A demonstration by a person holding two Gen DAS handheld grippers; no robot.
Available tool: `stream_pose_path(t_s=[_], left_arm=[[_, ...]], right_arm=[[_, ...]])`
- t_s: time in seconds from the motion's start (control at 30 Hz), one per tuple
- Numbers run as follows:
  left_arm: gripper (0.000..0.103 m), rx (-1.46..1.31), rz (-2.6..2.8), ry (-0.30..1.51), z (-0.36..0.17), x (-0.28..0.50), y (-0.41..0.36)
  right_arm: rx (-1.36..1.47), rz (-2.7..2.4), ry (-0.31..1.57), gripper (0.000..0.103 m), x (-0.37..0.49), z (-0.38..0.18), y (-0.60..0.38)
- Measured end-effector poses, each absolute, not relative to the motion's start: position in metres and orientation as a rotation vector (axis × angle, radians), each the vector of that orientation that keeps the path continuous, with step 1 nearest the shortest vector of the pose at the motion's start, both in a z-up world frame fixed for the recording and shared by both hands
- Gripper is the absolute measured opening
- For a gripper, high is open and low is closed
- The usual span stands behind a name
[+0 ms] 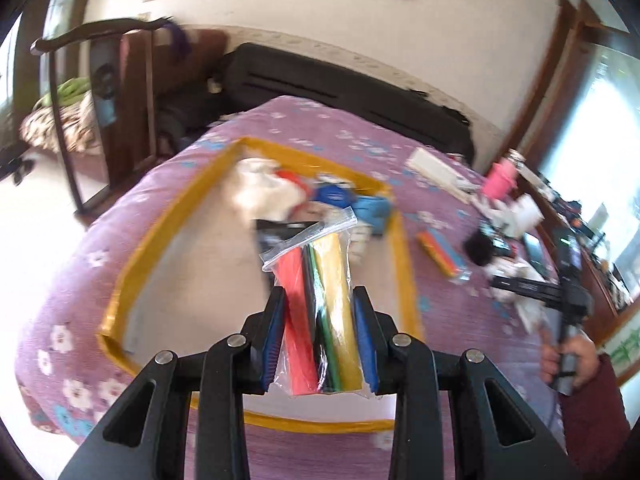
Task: Organize soft objects
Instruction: 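Carry the sponges toward the tray with the left tool while the right tool grasps the 'Face' tissue pack, then lower the sponges into the tray and open the left tool while the right tool lifts the Face pack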
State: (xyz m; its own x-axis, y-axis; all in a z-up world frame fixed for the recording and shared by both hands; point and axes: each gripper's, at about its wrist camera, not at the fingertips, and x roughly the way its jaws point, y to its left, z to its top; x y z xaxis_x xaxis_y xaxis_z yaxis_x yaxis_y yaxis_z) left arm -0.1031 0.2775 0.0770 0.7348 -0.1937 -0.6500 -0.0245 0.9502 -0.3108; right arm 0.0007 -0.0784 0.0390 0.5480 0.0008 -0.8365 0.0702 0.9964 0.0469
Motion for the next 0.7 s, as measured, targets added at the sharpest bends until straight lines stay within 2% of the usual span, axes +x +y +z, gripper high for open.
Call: stream_pose_path(t_s=[0.23, 0.33, 0.5, 0.6, 0.7], left_arm=[[0.032, -0.275, 0.042, 0.772, 0.063, -0.083, 0.312], [0.036, -0.265, 0.116, 0.792, 0.055, -0.074, 0.327], [0.061, -0.317, 0.141, 0.778, 0.053, -0.074, 0.345], [0.069, -0.339, 0.120, 0.750, 0.057, -0.084, 0.344], [0.069, -0.370, 0.092, 0.735, 0.059, -0.091, 0.343]], right_arm=[[0.157, 0.048, 0.926, 0.048, -0.030, 0.071, -0.068], [0.147, 0.106, 0.893, 0.048, -0.042, 0.088, -0.049], [0.106, 0.235, 0.890, 0.049, -0.051, 0.100, -0.001], [0.079, 0.336, 0.923, 0.049, -0.053, 0.096, 0.043], [0.030, 0.415, 0.958, 0.049, -0.050, 0.085, 0.089]])
